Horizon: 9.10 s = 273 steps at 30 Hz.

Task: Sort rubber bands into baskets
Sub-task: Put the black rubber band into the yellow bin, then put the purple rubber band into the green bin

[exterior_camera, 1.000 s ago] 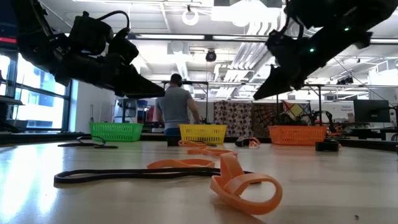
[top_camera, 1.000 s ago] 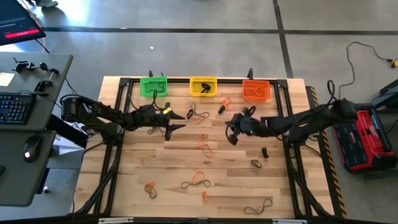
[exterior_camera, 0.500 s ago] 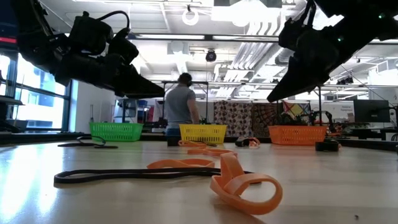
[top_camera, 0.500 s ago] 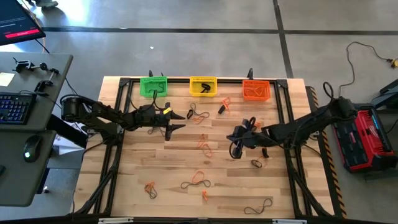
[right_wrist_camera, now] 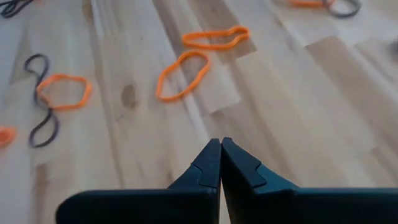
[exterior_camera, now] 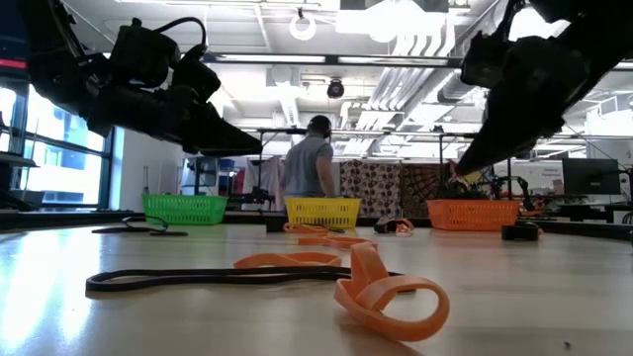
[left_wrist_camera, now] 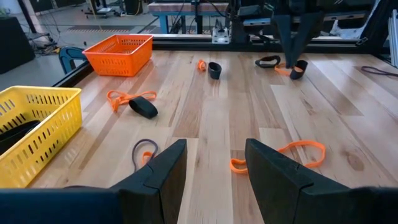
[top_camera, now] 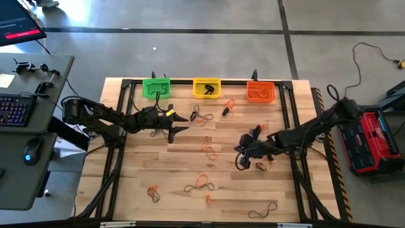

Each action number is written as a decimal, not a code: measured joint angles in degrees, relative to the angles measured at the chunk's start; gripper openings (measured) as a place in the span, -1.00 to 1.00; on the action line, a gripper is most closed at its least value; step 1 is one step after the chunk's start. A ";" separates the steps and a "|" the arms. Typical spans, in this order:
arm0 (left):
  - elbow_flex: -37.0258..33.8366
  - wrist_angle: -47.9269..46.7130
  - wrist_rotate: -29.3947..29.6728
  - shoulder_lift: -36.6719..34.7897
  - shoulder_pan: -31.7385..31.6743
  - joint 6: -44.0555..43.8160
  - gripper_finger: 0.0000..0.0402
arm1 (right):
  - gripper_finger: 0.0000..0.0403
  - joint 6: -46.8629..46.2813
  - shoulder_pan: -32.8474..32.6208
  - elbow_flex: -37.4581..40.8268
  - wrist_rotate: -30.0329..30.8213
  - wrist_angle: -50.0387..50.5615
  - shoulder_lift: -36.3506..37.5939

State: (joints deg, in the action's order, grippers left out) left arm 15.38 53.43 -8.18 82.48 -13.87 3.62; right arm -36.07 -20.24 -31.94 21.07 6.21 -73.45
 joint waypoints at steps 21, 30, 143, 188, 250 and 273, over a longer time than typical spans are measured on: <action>0.00 0.00 0.02 0.00 0.02 -0.44 -0.22 | -0.14 -19.77 -10.08 -0.02 -6.69 8.30 -0.04; 0.00 0.00 0.02 0.00 0.00 -0.44 -0.22 | -0.14 -25.48 -13.48 -5.48 -7.53 21.77 -0.04; 0.00 0.00 0.22 0.00 0.02 -1.46 -0.22 | -1.00 22.62 30.64 -19.94 -2.58 1.40 -9.09; 1.11 -0.52 0.24 0.00 0.02 -0.42 -0.22 | -1.00 26.43 53.50 -54.95 -15.42 15.99 -43.06; 1.11 -0.44 1.63 0.00 0.02 0.74 -0.22 | -1.00 31.52 42.64 -15.39 -11.89 -21.87 -16.28; 1.11 -0.47 4.39 0.00 0.04 0.98 -0.90 | -1.00 34.20 34.44 -0.63 -7.77 -37.55 -11.30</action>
State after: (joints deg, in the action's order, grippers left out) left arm 16.49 52.96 -3.79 82.48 -13.82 4.60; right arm -1.87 14.20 -32.57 13.30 -31.35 -84.75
